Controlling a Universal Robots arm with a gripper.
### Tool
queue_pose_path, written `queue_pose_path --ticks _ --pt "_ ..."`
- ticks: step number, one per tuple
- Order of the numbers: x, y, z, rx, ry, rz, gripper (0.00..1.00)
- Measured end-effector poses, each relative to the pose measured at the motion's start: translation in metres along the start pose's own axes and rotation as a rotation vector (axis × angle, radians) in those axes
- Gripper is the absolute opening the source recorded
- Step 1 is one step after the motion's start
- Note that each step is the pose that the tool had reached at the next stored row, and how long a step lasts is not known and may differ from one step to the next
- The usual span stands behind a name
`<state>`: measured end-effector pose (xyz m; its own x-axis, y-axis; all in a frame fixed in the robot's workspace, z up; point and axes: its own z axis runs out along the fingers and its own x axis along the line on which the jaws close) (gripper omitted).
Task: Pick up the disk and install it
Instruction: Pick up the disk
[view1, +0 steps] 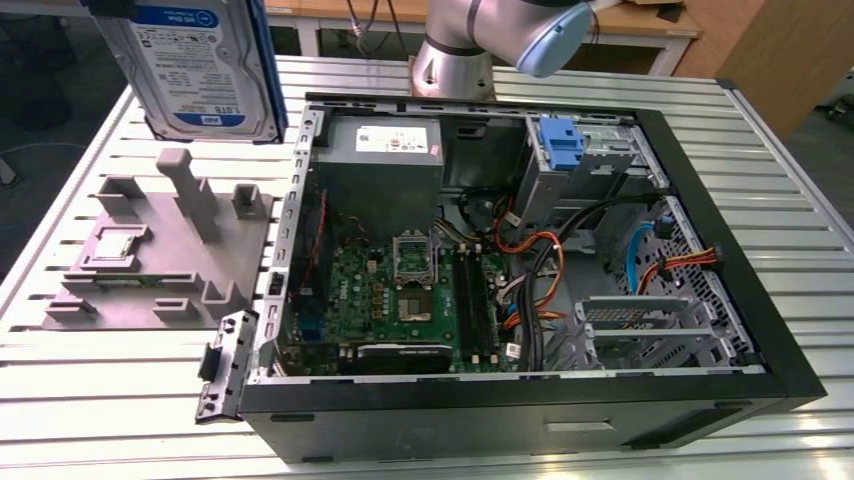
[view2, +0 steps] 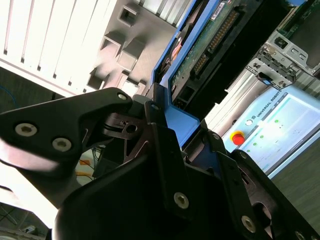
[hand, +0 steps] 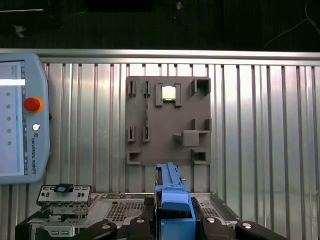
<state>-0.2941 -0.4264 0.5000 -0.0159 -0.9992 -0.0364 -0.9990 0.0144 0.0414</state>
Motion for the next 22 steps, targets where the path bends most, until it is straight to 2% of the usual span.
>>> queue_pose_path --ticks 15,16,22 --pt "0.0000 -0.0021 -0.0001 0.0000 0.0000 0.000 0.37" --pt "-0.0001 -0.0099 -0.0004 0.0001 0.0000 0.000 0.37" --pt "-0.0002 -0.0146 -0.0006 0.0000 0.0000 0.000 0.37"
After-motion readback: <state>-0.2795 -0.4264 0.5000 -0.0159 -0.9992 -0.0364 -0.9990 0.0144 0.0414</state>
